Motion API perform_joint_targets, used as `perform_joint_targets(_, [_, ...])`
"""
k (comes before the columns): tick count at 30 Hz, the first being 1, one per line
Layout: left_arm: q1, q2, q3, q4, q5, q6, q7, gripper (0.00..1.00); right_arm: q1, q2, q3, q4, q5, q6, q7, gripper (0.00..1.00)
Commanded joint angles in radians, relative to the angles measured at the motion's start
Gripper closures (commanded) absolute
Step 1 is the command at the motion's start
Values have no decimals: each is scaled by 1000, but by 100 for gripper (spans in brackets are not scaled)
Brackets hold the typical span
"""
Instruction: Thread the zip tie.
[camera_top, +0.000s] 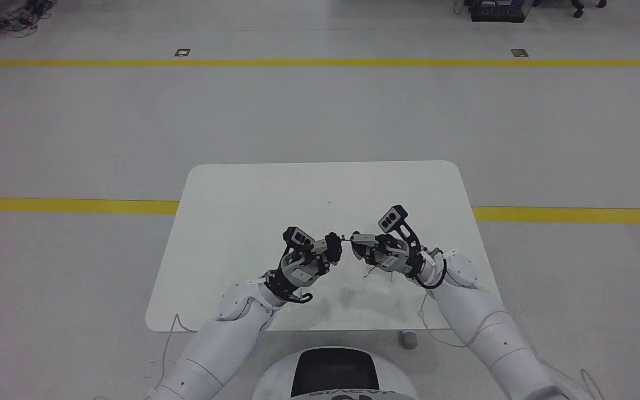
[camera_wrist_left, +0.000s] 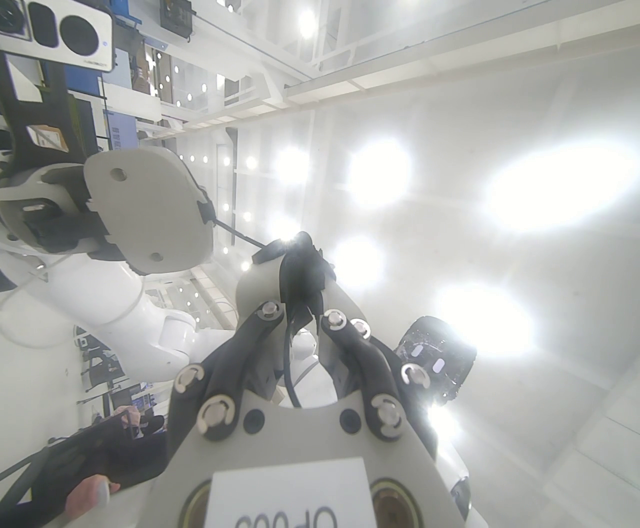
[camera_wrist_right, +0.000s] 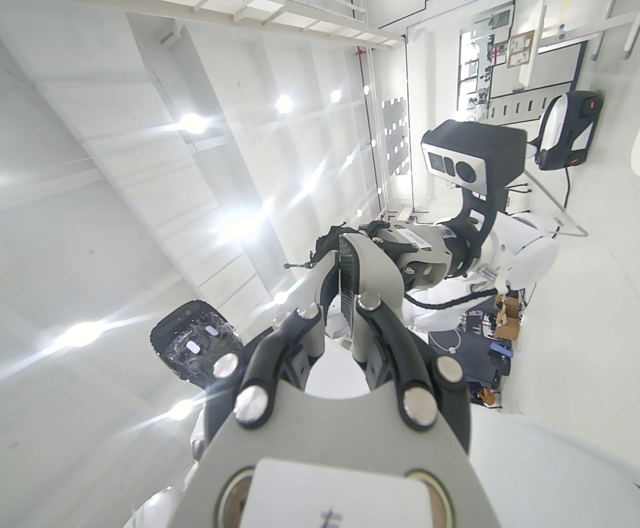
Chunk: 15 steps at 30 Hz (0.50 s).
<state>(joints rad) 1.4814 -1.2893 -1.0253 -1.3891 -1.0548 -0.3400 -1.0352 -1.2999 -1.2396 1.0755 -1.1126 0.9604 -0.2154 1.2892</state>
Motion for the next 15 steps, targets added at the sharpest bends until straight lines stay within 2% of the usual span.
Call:
perform_joint_targets(1, [0,0,0,0,0,0,0,100,1,-1,0,3,-1,0,0,100])
perform_joint_targets(15, [0,0,0,0,0,0,0,100,7,-7,-2,23,-3,-4,17,100])
